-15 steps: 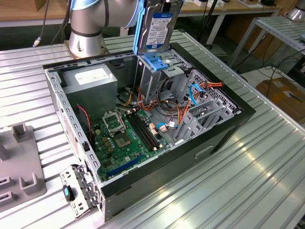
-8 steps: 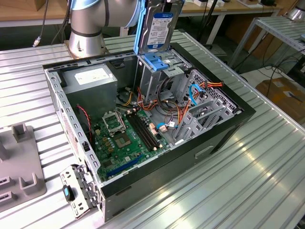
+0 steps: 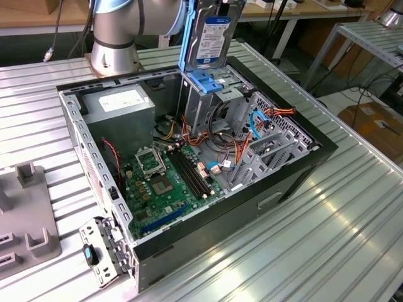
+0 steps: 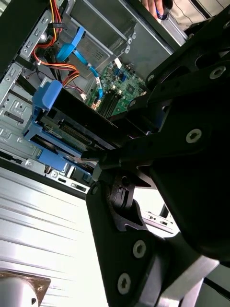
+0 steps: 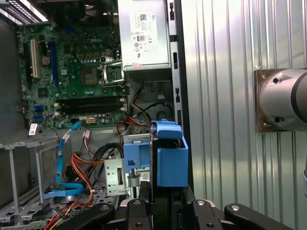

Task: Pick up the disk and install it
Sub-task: 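Pick up the disk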

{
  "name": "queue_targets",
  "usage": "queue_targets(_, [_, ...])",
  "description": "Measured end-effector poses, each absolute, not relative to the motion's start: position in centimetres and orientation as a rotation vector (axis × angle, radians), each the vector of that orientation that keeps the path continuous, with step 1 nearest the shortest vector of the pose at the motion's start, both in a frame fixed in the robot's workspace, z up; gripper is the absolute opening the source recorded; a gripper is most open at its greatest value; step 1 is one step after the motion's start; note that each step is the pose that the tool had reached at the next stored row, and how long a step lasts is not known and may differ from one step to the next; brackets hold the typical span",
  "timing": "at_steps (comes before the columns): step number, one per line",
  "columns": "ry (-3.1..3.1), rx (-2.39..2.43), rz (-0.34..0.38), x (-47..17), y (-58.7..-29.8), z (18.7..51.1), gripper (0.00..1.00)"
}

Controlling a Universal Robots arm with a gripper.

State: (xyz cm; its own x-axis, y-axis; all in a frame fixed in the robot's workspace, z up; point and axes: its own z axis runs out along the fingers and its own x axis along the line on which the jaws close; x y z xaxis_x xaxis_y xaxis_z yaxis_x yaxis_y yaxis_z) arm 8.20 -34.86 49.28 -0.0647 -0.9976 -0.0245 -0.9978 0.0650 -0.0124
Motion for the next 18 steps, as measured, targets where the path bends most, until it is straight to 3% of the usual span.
queue_targets(18, [2.273,-2.13,0.012,10.3,-34.9,49.3,0.35])
